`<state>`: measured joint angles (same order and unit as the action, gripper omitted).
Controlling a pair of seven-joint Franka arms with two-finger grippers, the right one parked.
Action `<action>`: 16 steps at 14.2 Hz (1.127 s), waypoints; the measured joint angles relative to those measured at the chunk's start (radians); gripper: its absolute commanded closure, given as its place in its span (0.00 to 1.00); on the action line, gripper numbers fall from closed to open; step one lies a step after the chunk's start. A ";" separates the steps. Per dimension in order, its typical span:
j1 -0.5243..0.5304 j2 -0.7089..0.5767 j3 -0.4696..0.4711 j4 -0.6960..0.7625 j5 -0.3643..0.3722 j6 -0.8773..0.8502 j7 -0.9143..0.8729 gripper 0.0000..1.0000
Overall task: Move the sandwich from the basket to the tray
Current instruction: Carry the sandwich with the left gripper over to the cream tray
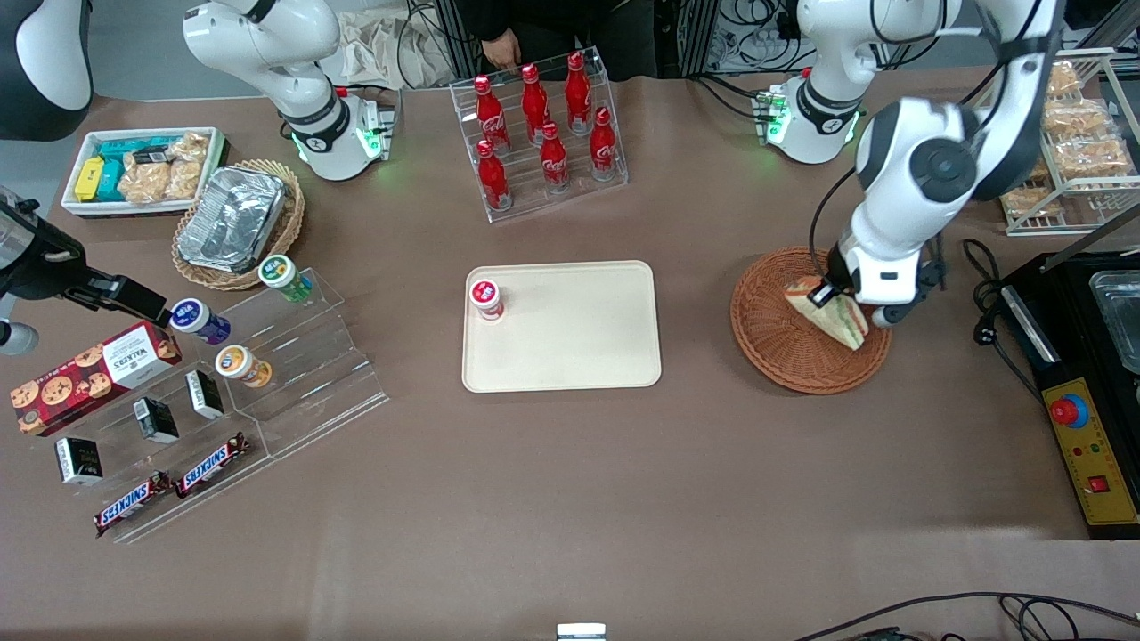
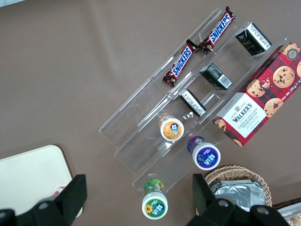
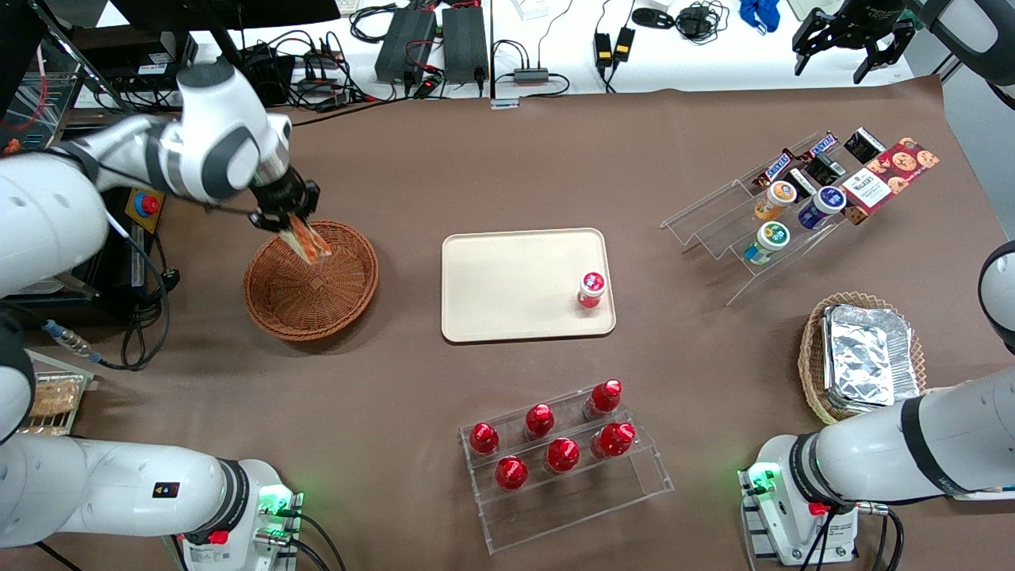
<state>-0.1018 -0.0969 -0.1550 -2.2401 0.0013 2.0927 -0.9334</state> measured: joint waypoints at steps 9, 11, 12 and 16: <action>-0.014 -0.001 -0.209 0.176 -0.029 -0.134 0.204 1.00; -0.024 0.009 -0.275 0.176 -0.036 -0.091 0.184 1.00; -0.039 0.017 -0.296 0.176 -0.036 -0.067 0.164 1.00; -0.142 0.057 -0.313 0.168 -0.036 0.037 0.126 1.00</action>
<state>-0.2439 -0.0398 -0.4677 -2.0717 -0.0347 2.1293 -0.8070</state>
